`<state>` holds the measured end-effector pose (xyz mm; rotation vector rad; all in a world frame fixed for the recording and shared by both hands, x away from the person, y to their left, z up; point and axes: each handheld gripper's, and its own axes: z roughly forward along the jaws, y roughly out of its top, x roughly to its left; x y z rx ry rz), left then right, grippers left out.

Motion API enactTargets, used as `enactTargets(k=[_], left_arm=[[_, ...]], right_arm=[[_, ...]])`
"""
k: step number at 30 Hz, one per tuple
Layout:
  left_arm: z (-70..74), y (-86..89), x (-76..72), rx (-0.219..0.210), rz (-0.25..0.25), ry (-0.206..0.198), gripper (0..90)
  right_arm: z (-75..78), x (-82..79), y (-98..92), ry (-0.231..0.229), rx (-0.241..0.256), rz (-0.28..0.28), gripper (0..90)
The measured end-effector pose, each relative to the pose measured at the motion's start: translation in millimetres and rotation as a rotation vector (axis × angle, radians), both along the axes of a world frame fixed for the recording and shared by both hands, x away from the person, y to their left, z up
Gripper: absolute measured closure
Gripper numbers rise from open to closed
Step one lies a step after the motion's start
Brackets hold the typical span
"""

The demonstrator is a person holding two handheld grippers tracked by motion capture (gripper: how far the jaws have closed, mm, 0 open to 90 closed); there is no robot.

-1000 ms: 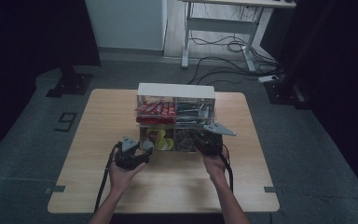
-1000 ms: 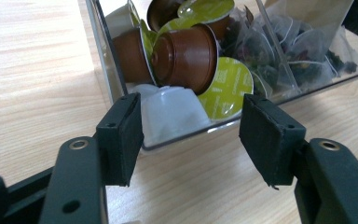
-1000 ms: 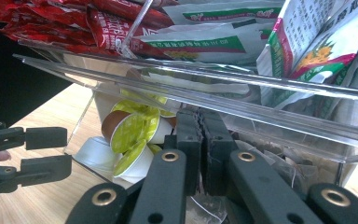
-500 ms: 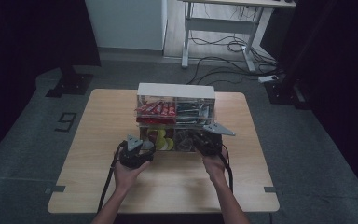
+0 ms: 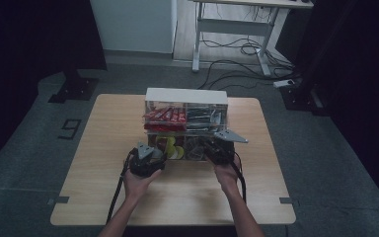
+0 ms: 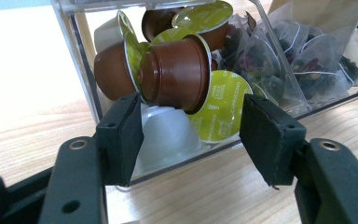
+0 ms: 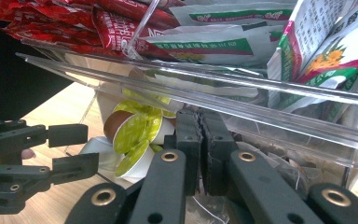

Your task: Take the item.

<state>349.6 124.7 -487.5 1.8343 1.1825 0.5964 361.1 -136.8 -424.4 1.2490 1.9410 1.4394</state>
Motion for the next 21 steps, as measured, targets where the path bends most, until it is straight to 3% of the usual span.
enactTargets(k=[21], left_arm=[[-4.0, -13.0, 10.3, 0.044, 0.029, -0.049, 39.1]], right_arm=[[-0.2, 1.1, 1.1, 0.003, -0.001, 0.006, 86.5]])
